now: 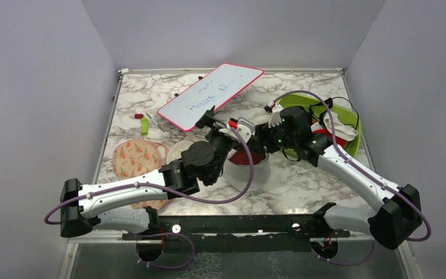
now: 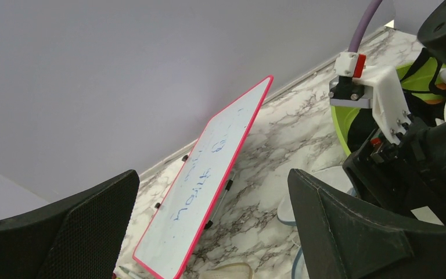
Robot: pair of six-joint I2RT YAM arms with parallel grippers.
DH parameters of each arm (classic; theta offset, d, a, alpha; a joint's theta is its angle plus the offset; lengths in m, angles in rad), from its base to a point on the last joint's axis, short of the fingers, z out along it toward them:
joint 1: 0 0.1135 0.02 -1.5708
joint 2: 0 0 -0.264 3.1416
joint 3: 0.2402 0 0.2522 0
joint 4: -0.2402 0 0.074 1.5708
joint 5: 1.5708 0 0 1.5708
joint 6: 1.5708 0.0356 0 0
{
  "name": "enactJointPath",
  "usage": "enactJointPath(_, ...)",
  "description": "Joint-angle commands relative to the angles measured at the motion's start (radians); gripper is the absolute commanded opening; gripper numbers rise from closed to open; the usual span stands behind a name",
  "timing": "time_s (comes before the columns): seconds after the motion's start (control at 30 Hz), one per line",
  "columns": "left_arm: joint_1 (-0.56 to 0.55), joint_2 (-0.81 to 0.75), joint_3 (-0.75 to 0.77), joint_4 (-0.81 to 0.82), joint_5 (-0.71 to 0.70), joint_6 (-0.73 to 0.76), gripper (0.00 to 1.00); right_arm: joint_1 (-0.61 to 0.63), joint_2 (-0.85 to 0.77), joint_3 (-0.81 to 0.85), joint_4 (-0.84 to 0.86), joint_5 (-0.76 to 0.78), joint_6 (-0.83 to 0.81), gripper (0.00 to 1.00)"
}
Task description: Unzip the laundry bag and remove the bra
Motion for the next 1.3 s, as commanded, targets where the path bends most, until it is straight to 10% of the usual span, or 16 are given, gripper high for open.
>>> enactJointPath(0.0,0.005,-0.036,0.005,0.023,-0.014,-0.008,0.96,0.003,0.072,0.043,-0.022,0.027,-0.086,0.63)
enactJointPath(0.23,0.005,-0.049,-0.011,0.053,-0.024,0.019,0.95,0.003,0.198,0.122,-0.070,0.023,-0.139,0.50)
enactJointPath(0.83,0.005,-0.037,-0.008,0.054,-0.019,0.040,0.93,0.004,0.406,0.116,-0.015,-0.022,-0.134,0.65)
enactJointPath(1.27,0.006,-0.044,-0.010,0.054,-0.021,0.043,0.92,0.007,0.328,0.079,0.060,-0.128,-0.083,0.01)
